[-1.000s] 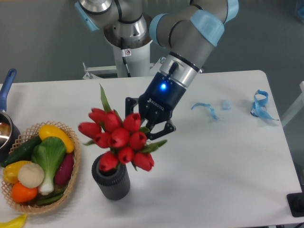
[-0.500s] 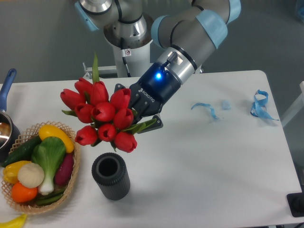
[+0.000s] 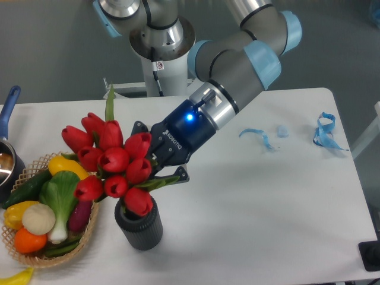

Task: Insert the flowers into the vase
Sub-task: 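Lower the tulip stems down into the grey vase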

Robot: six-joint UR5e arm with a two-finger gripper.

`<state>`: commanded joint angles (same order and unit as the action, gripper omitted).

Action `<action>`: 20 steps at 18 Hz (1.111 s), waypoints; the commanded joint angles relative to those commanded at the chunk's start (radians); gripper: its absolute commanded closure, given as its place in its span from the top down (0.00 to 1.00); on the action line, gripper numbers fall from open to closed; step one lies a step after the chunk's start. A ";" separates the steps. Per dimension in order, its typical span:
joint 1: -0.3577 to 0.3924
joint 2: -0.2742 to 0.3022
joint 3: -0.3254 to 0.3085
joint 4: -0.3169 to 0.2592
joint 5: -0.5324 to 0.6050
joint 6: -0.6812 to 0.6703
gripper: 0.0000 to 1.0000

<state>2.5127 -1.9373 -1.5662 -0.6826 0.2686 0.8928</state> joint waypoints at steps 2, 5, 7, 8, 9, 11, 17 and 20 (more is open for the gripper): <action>-0.003 -0.003 0.000 0.000 -0.005 0.000 0.03; -0.005 -0.009 -0.003 0.000 -0.011 0.003 0.03; -0.006 -0.022 -0.009 0.002 -0.011 0.014 0.03; -0.006 -0.022 -0.015 0.002 -0.011 0.023 0.03; -0.006 -0.022 -0.024 0.002 -0.011 0.038 0.03; -0.005 -0.022 -0.049 0.002 -0.011 0.083 0.04; -0.006 -0.022 -0.129 0.002 -0.011 0.218 0.07; -0.005 -0.026 -0.150 0.002 -0.011 0.258 0.07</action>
<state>2.5080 -1.9635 -1.7165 -0.6811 0.2577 1.1503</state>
